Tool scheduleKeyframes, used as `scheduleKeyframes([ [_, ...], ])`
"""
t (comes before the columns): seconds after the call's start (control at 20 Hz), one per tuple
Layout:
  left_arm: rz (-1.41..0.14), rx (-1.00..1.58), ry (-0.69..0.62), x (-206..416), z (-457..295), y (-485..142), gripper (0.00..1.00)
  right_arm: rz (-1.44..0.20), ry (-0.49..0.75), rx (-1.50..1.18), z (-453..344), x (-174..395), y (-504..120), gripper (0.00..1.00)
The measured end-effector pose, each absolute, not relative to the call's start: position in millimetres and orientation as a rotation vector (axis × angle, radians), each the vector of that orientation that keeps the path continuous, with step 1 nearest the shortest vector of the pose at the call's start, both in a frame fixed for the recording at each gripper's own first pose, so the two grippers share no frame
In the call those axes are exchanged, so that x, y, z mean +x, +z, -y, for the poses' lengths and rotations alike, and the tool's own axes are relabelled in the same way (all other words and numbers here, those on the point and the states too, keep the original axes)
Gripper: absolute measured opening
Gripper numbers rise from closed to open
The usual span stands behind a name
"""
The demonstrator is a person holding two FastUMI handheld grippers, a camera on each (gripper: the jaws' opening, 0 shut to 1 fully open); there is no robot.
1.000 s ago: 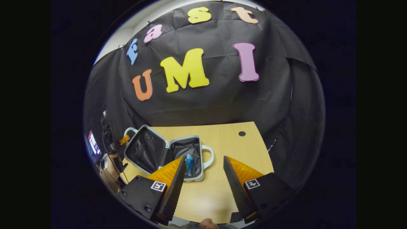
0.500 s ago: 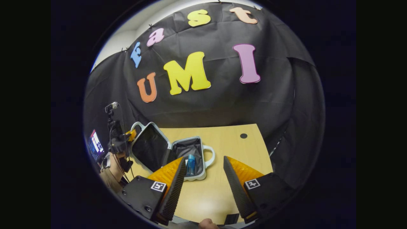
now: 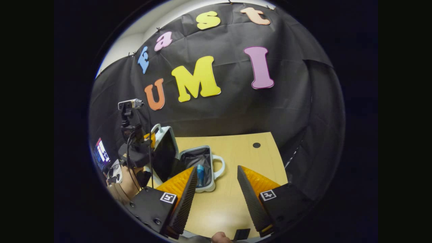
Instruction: First open the suitcase, pack the skin care products into it, and then close the suitcase.
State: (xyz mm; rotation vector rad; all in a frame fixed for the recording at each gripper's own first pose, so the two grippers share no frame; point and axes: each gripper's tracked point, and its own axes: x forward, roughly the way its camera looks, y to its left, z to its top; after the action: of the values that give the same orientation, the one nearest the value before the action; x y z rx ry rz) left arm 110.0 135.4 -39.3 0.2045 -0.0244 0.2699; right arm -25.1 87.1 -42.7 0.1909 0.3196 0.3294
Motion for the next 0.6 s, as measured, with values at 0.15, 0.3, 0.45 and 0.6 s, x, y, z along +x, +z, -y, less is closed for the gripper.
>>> scheduleKeyframes([
  [0.15,0.001,0.197,0.158,125,-77,-54,0.07,-0.293,0.313,0.182,-82,-22,-36,0.72],
  [0.3,-0.035,0.294,0.097,138,-33,-77,0.07,-0.220,0.268,0.112,-70,-17,-27,0.72],
  [0.45,-0.109,0.288,0.009,151,10,-118,0.07,-0.200,0.238,0.081,-53,-20,-29,0.72],
  [0.6,-0.167,0.277,-0.026,156,29,-145,0.07,-0.172,0.194,0.065,-37,-21,-27,0.72],
])
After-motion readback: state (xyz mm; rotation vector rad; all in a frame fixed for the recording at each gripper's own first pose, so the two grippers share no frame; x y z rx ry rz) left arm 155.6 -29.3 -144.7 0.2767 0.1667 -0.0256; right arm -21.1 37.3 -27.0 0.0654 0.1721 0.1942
